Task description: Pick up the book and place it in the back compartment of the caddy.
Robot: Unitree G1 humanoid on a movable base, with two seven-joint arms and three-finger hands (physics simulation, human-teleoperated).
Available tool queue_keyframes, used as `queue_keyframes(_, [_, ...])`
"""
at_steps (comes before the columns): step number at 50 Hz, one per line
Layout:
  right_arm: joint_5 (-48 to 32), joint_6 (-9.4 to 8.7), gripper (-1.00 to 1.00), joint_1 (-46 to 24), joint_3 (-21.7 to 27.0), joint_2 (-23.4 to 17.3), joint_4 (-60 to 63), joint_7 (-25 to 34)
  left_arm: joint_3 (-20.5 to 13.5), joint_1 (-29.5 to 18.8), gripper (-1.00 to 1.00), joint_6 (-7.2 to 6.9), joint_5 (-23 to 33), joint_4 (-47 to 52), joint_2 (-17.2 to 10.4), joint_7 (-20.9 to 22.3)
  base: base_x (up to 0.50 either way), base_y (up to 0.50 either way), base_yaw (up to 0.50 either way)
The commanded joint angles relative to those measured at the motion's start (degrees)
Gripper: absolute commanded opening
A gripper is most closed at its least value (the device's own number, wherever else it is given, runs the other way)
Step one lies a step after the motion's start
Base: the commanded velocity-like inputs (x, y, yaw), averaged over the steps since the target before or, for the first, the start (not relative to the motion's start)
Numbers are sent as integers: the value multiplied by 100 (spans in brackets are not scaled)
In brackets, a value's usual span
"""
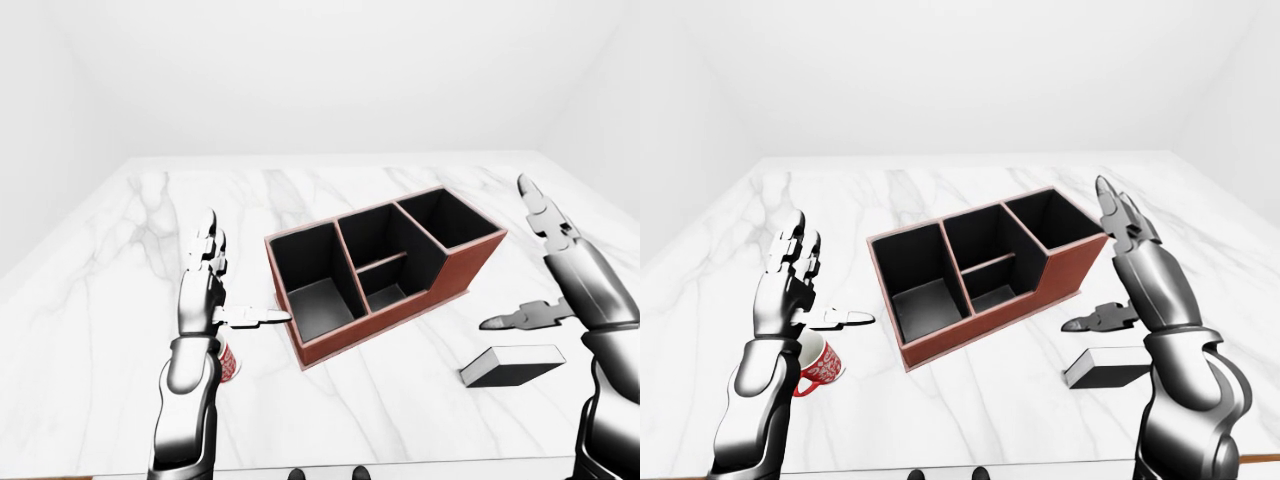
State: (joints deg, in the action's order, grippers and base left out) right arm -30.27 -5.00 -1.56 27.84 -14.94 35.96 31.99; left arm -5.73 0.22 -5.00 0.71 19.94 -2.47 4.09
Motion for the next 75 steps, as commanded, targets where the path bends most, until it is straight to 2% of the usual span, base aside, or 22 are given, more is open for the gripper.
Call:
queue_keyframes(1, [-141, 0, 100, 31, 140, -63, -75, 149, -5, -4, 100, 0, 3, 8, -3, -2, 0, 0, 0])
queue_keyframes(15, [-259, 0, 100, 150, 440, -192, -70, 553, -2, -9, 100, 0, 12, -72, -3, -8, 0, 0, 0])
queue_keyframes(31, [-448, 0, 100, 251, 659, -195, -193, 755, -9, -16, 100, 0, 14, -102, -7, -11, 0, 0, 0])
queue_keyframes(75, [-1096, 0, 100, 448, 687, -250, -1280, 103, -10, -11, 100, 0, 26, -35, -7, -8, 0, 0, 0])
